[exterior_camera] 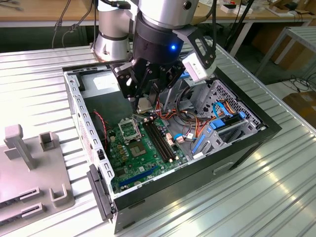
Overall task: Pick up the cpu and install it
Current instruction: 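Place the cpu into insertion slot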
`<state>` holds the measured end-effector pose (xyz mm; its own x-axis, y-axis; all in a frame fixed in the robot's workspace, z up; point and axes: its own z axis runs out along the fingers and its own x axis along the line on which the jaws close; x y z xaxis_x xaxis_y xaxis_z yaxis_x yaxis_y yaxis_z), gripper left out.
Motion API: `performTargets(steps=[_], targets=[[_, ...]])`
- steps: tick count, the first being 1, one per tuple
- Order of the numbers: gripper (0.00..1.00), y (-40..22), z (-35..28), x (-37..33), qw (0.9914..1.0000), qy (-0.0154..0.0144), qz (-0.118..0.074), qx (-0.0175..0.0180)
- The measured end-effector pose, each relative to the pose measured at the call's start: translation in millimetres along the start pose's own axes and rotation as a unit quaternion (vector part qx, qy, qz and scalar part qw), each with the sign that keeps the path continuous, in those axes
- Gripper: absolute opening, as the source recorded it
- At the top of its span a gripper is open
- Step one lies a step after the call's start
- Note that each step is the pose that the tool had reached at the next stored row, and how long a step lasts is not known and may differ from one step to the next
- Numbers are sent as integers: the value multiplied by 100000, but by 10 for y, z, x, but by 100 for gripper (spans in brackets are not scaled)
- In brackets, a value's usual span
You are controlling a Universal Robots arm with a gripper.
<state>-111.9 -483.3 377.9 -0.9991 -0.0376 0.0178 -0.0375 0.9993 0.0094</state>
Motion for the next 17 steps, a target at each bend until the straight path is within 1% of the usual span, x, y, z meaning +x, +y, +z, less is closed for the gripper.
performTargets(steps=[13, 17], targets=[[47, -5, 70, -1, 100000, -2, 0, -2], [47, -5, 102, -9, 100000, -4, 1, -7]])
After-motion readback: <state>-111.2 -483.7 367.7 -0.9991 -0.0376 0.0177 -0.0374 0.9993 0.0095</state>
